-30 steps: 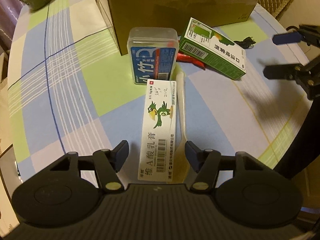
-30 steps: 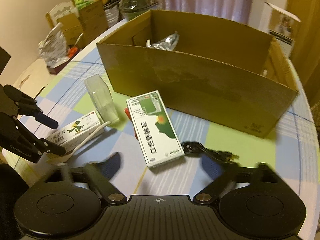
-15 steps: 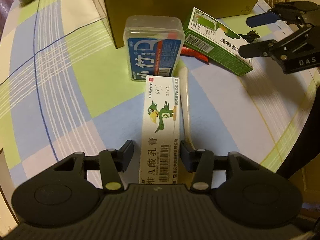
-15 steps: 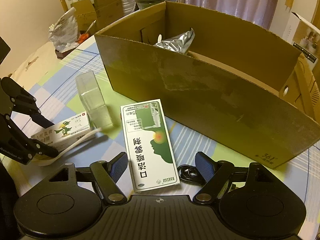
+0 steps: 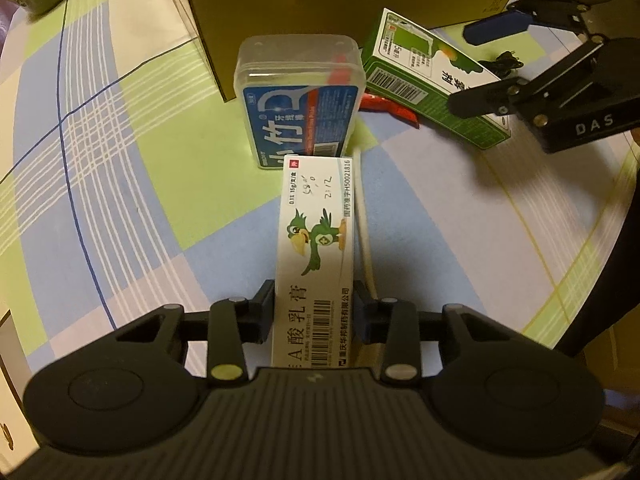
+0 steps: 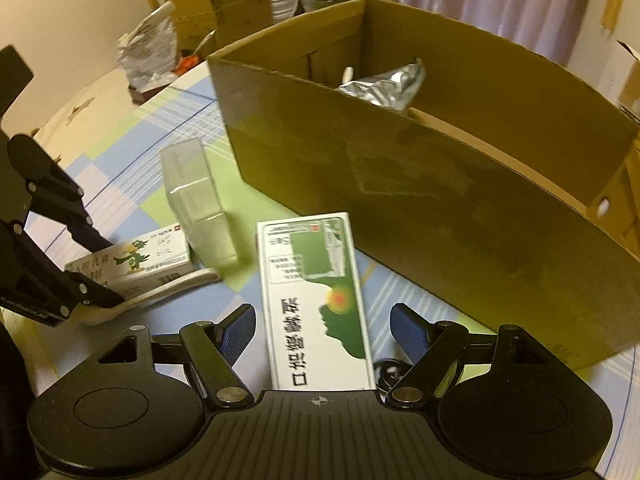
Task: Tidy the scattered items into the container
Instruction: 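Lift both held boxes and carry them over the cardboard box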
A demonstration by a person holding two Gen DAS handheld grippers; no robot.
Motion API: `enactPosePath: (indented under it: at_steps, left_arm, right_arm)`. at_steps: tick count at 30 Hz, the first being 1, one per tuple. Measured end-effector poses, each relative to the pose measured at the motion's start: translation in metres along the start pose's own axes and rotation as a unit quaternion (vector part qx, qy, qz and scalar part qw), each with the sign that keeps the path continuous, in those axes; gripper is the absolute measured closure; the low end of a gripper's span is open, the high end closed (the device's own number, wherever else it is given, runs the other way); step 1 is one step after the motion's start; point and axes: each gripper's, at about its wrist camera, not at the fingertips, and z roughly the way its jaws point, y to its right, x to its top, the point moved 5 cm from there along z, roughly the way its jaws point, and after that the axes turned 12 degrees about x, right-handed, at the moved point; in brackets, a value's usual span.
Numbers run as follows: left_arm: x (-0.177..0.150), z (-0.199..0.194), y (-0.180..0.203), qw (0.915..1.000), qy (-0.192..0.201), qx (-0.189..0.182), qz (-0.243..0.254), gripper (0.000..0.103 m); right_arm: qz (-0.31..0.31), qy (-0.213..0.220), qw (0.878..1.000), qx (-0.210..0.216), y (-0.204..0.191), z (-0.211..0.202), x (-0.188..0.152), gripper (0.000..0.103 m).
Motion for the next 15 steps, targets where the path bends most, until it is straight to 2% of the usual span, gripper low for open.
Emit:
enactPosePath:
  at_steps: [9, 11, 15]
  left_arm:
    - [0.008, -0.001, -0.008, 0.9998, 0.0, -0.008, -0.017, 0.069]
    - [0.009, -0.001, -0.009, 0.9997, 0.001, -0.009, -0.021, 0.069]
    - [0.011, -0.003, -0.008, 0.9998, 0.0, -0.007, -0.02, 0.069]
  right_arm:
    - [-0.02, -0.02, 1.0, -0.004, -0.007, 0.014, 0.005, 0.022]
    - [-0.023, -0.024, 0.999, -0.008, -0.007, 0.016, 0.005, 0.039]
    - [-0.02, -0.026, 0.999, -0.013, -0.007, 0.017, 0.003, 0.044]
